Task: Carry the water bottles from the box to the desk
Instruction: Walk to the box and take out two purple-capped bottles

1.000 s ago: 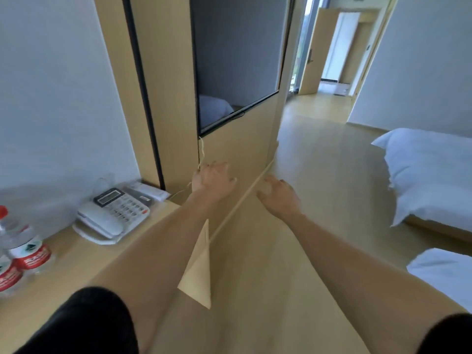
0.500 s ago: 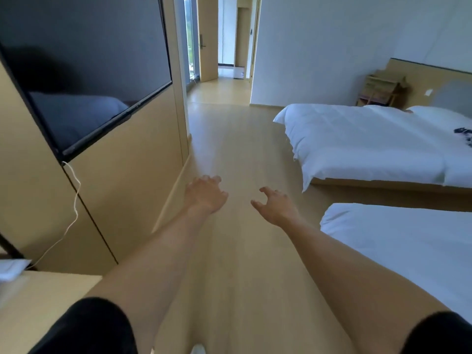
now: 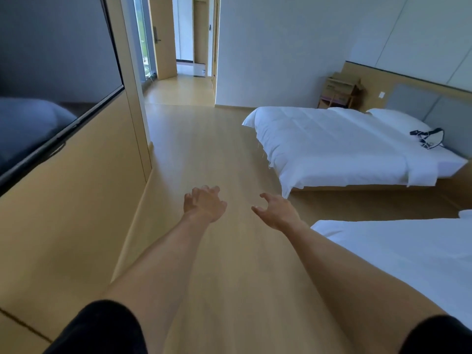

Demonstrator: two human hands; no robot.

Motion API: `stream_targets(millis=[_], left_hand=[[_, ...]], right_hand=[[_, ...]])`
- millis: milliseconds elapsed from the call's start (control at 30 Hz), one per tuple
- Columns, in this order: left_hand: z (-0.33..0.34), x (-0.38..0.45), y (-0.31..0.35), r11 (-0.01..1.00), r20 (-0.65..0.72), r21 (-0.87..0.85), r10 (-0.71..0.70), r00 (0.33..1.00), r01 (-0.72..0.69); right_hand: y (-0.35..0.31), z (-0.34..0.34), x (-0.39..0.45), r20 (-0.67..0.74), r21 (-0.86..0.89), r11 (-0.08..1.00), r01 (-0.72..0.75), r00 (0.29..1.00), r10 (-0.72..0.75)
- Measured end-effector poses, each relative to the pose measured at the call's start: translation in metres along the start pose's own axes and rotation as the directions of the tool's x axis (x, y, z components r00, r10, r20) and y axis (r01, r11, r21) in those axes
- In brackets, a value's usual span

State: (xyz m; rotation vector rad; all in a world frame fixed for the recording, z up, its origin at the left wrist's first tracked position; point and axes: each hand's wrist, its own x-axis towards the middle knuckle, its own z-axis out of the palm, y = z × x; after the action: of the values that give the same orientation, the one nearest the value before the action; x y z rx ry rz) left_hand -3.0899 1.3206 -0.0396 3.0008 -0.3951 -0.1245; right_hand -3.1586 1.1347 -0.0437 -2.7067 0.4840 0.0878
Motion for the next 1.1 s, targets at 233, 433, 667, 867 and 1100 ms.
stream_targets(millis=[233, 433, 667, 867, 1100], left_hand=[[0.006, 0.094, 0.000, 0.999, 0.038, -0.037, 0.038, 0.999, -0.036], [0.011, 0.167, 0.004, 0.999, 0.058, -0.048, 0.018, 0.998, -0.015], [0.003, 0.274, 0.013, 0.999, 0.053, -0.042, -0.022, 0.998, 0.024], [-0.015, 0.385, 0.032, 0.992, 0.065, -0.086, -0.083, 0.994, 0.088], [-0.020, 0.499, 0.039, 0.984, 0.058, -0.139, -0.101, 0.993, 0.108]], right_hand=[[-0.009, 0.000, 0.077, 0.022, -0.009, 0.998, -0.064, 0.998, 0.065], [-0.015, 0.005, 0.154, 0.034, 0.024, 0.998, -0.062, 0.998, 0.061], [-0.022, 0.002, 0.282, 0.073, 0.024, 1.000, 0.001, 0.997, -0.003], [-0.027, -0.019, 0.407, 0.109, 0.051, 0.997, 0.066, 0.991, -0.072], [-0.032, -0.039, 0.525, 0.126, 0.011, 0.994, 0.104, 0.986, -0.105]])
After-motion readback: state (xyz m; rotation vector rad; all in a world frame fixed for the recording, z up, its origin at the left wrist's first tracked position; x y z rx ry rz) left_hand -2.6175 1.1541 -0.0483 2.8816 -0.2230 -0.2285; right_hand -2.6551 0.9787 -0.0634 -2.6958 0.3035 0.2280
